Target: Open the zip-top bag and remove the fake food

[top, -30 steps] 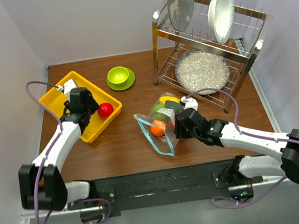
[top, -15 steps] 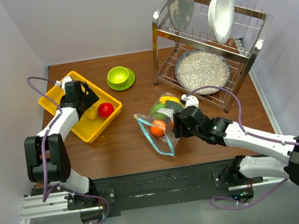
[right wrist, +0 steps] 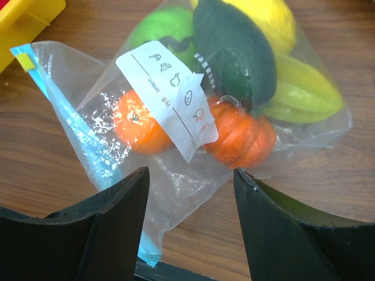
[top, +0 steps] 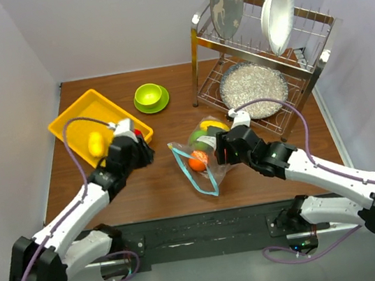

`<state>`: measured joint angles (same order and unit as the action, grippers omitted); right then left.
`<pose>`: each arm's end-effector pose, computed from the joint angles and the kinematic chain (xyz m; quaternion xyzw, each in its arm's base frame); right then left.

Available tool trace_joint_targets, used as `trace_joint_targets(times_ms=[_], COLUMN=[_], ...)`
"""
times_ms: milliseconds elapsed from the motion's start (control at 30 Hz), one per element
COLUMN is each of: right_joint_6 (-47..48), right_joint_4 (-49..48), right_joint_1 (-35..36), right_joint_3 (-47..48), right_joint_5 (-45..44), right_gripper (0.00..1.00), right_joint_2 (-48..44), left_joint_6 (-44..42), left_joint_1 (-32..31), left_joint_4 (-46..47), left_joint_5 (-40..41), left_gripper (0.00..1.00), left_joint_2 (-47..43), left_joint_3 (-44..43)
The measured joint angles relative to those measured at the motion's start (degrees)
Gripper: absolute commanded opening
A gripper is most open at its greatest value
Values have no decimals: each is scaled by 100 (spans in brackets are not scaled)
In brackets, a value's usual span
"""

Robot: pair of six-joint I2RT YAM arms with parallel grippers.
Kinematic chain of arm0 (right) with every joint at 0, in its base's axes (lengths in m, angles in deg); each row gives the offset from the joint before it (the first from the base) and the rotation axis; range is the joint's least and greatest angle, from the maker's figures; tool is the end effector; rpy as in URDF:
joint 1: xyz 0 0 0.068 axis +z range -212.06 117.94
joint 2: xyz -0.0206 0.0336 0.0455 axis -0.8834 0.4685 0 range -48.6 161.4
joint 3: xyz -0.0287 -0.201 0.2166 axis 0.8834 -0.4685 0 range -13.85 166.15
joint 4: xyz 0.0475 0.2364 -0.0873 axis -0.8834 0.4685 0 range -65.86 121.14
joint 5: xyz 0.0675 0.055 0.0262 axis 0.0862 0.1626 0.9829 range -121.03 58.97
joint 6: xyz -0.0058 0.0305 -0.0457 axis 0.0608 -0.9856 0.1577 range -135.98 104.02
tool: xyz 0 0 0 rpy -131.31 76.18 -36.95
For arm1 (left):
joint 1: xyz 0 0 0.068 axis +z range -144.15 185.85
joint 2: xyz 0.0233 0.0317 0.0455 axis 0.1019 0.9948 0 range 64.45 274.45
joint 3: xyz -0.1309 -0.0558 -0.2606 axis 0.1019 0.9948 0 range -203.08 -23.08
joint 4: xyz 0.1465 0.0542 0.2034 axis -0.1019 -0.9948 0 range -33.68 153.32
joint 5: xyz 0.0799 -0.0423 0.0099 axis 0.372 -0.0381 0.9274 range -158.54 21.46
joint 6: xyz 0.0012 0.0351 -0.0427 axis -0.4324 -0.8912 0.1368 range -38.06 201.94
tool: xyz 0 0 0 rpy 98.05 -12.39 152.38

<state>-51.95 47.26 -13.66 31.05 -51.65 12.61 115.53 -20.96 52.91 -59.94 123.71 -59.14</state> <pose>0.1507 0.1499 0.2875 -0.0203 0.8926 0.1623 0.4201 0.1889 -0.0892 0.2609 -0.0873 0.8753 -0.1798 0.4404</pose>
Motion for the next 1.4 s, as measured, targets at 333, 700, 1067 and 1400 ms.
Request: trace_joint_targets(times_ms=[333,700,1067,1400], right_joint_6=[260,507,675,719], right_joint_4=[20,-28,-136,-140], right_joint_1=[-330,-911,-920,-922], right_joint_3=[623,1147,1886,1895], right_joint_5=[-262,-216,-68,-61], right_gripper=[60,58,57,57], right_joint_2=[660,1469,2490,2673], left_joint_6=[313,-385,-1388,-1692], left_joint_1=[-2691,-3292,-3333,-3333], left_joint_4=[496,1810,2413,2802], left_joint_5=[479,883,1513,1615], left_gripper=[38,49,77,88], left_joint_2=[197,1563,2393,3082], left_joint_3=[319,55,-437,-533])
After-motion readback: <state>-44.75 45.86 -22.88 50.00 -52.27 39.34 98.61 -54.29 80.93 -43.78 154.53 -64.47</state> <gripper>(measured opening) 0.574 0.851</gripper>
